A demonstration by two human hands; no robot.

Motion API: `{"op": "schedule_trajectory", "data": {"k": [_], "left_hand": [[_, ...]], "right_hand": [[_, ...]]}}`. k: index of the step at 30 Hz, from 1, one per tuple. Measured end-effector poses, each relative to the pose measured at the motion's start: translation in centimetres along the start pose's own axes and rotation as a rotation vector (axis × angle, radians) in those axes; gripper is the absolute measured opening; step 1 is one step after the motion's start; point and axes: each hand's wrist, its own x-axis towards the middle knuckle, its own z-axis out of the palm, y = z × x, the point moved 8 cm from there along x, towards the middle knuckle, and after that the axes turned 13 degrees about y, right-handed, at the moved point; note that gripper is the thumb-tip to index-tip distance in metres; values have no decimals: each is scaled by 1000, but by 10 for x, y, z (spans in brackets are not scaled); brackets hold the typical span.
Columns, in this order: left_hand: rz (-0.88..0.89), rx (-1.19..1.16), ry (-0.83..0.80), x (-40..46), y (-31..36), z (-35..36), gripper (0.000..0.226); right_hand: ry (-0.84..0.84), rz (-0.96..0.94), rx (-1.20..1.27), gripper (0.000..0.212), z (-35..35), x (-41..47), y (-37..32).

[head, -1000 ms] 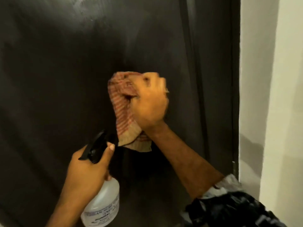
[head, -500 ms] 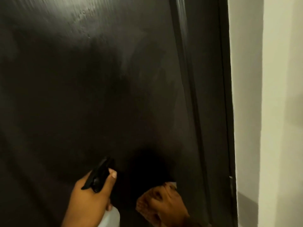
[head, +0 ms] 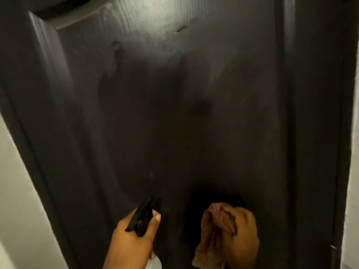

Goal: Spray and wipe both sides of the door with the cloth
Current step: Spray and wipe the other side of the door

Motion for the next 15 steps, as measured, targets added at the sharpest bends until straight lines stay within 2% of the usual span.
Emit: {"op": "schedule_trajectory", "data": {"k": [2, 4, 8, 10, 15], "left_hand": [[-29, -31, 44, 6, -15, -18, 7], [-47, -42, 104, 11, -29, -37, 13], [-82, -39, 201, 21, -54, -76, 12], [-81, -54, 238, 25, -63, -93, 12], [-17, -48, 270, 29, -72, -127, 12]], "right_hand": [[16, 40, 92, 34, 7, 23, -29], [97, 0, 94, 31, 4, 45, -69], [238, -237, 203, 36, -5, 71, -168], [218, -343, 193, 32, 0, 83, -212], [74, -719, 124, 40, 36, 67, -339]]}}
